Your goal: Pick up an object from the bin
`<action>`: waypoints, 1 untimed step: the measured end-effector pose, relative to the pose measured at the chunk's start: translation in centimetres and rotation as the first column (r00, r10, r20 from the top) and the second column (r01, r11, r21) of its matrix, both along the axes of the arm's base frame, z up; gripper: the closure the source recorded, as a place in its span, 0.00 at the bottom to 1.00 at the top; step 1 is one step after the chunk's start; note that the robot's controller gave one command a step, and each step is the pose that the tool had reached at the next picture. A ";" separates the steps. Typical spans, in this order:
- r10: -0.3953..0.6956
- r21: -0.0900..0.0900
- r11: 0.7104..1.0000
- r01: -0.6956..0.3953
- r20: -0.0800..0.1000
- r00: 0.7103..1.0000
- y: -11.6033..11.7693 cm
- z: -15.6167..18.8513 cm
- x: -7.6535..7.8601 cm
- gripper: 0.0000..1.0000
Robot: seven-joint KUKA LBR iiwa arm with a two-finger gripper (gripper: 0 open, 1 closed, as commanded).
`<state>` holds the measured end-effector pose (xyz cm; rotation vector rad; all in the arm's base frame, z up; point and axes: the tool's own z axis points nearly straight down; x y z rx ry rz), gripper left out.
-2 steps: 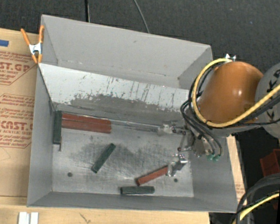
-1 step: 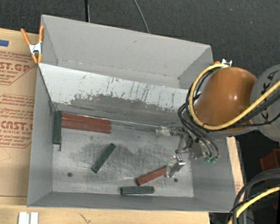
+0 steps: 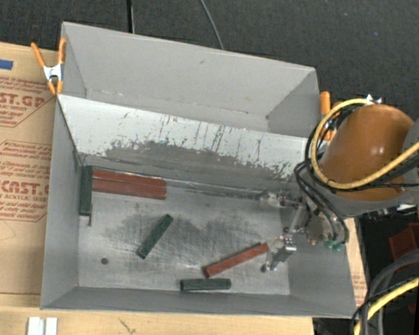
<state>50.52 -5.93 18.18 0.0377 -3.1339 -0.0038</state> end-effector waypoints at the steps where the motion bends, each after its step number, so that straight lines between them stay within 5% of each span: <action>1: 0.097 -0.002 0.995 -0.097 0.006 0.995 2.3 -10.5 -0.7 1.00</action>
Offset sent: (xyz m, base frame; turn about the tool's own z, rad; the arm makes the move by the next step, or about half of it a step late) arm 0.0000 0.0000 0.0000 0.0000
